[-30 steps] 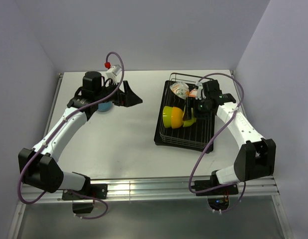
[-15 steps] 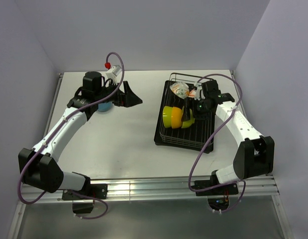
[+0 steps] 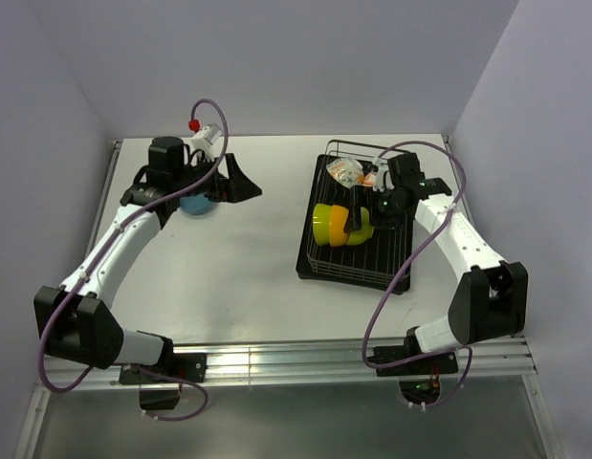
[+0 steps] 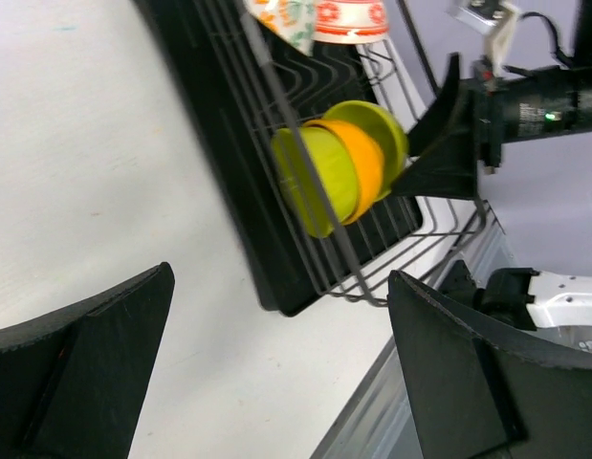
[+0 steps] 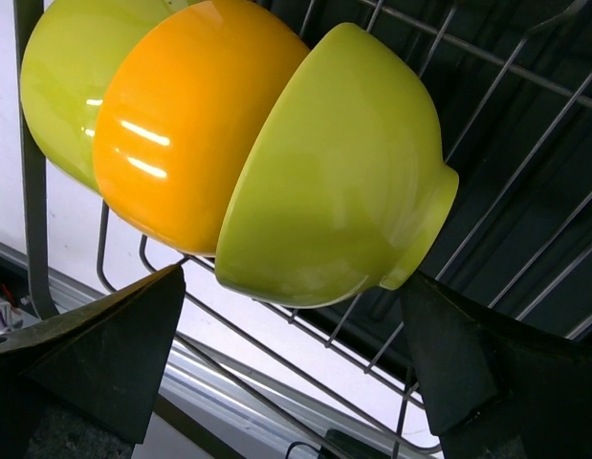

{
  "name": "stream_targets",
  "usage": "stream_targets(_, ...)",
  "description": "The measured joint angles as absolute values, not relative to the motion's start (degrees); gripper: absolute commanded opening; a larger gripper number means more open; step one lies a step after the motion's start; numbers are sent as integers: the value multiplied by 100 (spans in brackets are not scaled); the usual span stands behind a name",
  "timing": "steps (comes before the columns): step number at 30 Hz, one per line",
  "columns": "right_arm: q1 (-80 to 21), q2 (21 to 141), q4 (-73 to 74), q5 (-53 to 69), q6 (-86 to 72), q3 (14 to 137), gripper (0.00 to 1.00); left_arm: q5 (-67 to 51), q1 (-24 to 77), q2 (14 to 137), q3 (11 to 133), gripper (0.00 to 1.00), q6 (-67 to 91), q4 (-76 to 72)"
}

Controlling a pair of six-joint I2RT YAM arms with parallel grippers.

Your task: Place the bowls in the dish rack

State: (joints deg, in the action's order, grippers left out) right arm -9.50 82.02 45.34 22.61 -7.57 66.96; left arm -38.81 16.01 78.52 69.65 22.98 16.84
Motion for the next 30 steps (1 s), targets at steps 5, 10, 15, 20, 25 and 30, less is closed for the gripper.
stream_targets(5,-950,8121,4611,2261,-744,6831,100,-3854,991,7942,6965,100,2003,1942)
stream_targets(10,-950,8040,4670,2200,-694,6921,100,-3627,384,8184,6965,98,1686,2165)
stream_targets(15,-950,8040,4731,2108,-646,6921,100,-3400,211,8350,6960,97,1479,2274)
stream_targets(20,-950,8064,4729,2040,-626,6921,100,-3323,119,8503,6960,97,1402,2377)
stream_targets(25,-950,8182,4716,2204,-631,6921,100,-3306,91,8523,6960,97,1319,2449)
stream_targets(30,-950,8276,4696,2602,-637,6921,100,-3295,8,8530,6958,96,1288,2473)
